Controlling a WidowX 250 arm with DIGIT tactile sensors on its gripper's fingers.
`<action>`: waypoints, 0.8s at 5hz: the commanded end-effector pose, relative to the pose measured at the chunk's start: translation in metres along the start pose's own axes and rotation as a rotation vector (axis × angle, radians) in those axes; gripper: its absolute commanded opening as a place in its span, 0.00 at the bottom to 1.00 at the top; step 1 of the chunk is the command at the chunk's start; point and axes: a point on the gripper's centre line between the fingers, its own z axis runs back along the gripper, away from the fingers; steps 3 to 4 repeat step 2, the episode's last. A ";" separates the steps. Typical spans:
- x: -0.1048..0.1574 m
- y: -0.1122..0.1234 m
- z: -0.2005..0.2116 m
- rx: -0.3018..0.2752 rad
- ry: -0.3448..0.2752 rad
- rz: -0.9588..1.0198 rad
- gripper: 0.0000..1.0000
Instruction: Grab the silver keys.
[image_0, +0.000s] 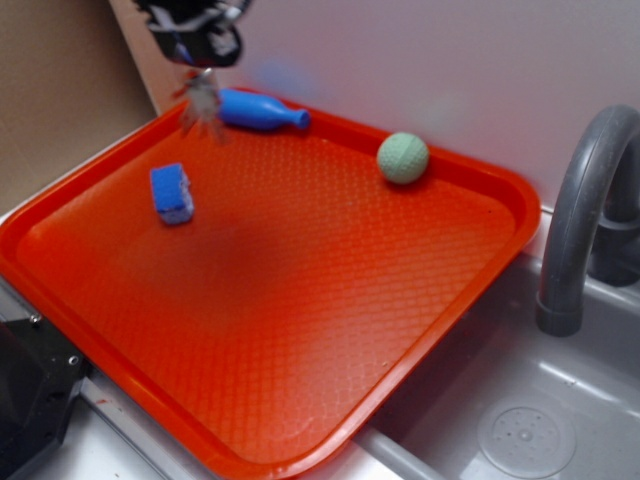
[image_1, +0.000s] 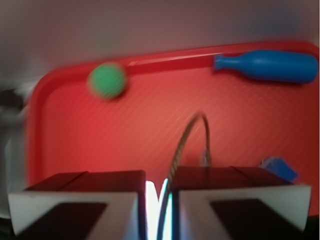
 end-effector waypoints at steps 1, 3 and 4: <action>-0.018 -0.018 0.101 0.008 -0.022 -0.114 0.00; -0.020 -0.015 0.093 0.008 0.002 -0.094 0.00; -0.020 -0.015 0.093 0.008 0.002 -0.094 0.00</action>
